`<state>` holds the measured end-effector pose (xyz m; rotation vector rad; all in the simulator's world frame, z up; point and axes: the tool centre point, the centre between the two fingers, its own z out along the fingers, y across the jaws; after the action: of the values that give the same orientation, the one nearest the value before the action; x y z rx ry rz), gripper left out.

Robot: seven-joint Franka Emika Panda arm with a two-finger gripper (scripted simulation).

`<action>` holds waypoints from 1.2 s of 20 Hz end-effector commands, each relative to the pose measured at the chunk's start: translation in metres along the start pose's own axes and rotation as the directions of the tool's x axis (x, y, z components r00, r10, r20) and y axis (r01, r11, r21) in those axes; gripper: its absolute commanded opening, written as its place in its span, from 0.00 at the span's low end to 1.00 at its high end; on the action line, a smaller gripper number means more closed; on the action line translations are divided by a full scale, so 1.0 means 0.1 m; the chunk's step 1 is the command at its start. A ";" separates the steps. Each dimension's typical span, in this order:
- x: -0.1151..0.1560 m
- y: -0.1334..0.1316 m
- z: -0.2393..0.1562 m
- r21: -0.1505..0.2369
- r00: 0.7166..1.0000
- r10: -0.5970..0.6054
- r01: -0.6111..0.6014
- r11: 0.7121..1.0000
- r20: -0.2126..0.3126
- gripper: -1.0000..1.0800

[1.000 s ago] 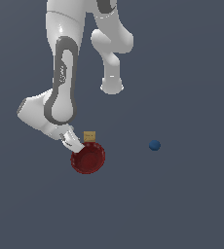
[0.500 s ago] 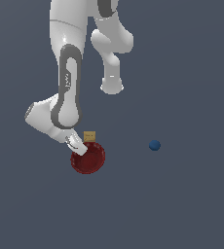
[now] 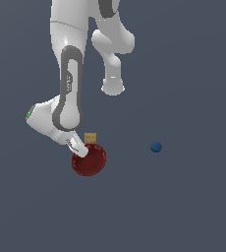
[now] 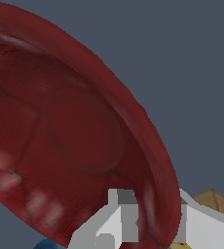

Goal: Pick up a designated object from a clutter of objects.

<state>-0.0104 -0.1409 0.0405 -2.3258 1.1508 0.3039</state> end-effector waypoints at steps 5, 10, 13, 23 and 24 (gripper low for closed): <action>-0.01 0.00 -0.02 0.000 1.000 0.000 0.000 1.000 0.000 0.00; -0.10 -0.04 -0.12 0.000 1.000 0.000 0.000 1.000 0.000 0.00; -0.19 -0.08 -0.22 0.000 1.000 0.001 -0.001 1.000 0.000 0.00; -0.69 -0.28 -0.84 0.000 1.000 0.001 -0.001 1.000 0.000 0.00; -0.76 -0.31 -0.92 0.000 1.000 0.001 -0.001 1.000 0.000 0.00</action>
<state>-0.0324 -0.1264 0.1435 -2.3245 1.1528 0.3087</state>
